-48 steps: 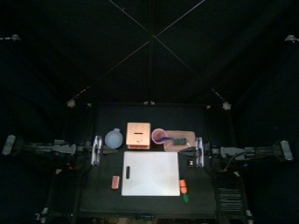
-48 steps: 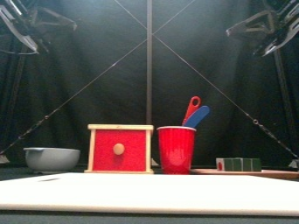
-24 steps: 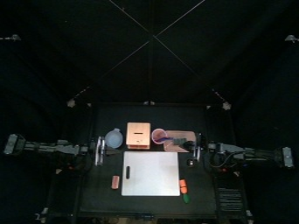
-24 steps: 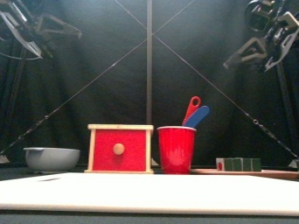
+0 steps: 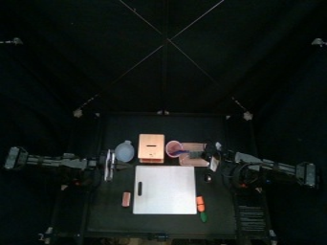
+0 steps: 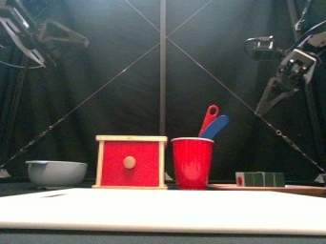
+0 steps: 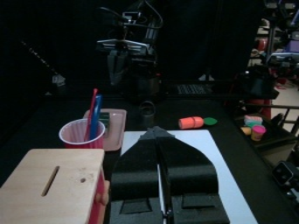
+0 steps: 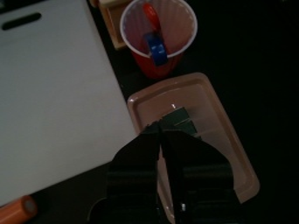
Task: Place sushi on board then cut the sushi with the knife then place the pieces on the plate
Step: Place the sushi on the board
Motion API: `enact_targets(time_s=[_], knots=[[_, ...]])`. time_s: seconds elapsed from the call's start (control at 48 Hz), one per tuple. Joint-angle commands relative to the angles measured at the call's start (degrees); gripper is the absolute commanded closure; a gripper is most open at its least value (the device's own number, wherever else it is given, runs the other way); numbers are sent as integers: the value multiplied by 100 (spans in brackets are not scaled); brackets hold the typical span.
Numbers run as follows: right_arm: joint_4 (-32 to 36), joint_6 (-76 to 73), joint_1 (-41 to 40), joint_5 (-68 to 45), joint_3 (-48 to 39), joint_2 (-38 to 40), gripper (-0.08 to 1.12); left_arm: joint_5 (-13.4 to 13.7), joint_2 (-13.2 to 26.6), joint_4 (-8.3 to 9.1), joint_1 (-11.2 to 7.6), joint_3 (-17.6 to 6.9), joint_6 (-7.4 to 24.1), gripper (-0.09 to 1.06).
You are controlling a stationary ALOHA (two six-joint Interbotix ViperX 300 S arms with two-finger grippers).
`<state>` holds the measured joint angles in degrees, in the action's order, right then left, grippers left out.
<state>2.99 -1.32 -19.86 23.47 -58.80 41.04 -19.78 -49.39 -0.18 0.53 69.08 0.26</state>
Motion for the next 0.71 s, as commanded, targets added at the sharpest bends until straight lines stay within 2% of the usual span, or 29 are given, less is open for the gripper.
enact_targets(time_s=[0.021,0.125,0.271,0.708], knots=[[334,18,-18,-18,255,-281,44,-53,18,0,18,-70,-9,97],[677,0,-35,-26,325,-519,24,-53,18,0,18,-44,-9,97],[738,9,-158,-18,396,-765,-1,-53,18,0,18,-26,-9,97],[896,70,-483,193,563,-1687,1,-53,18,0,70,-9,-9,97]])
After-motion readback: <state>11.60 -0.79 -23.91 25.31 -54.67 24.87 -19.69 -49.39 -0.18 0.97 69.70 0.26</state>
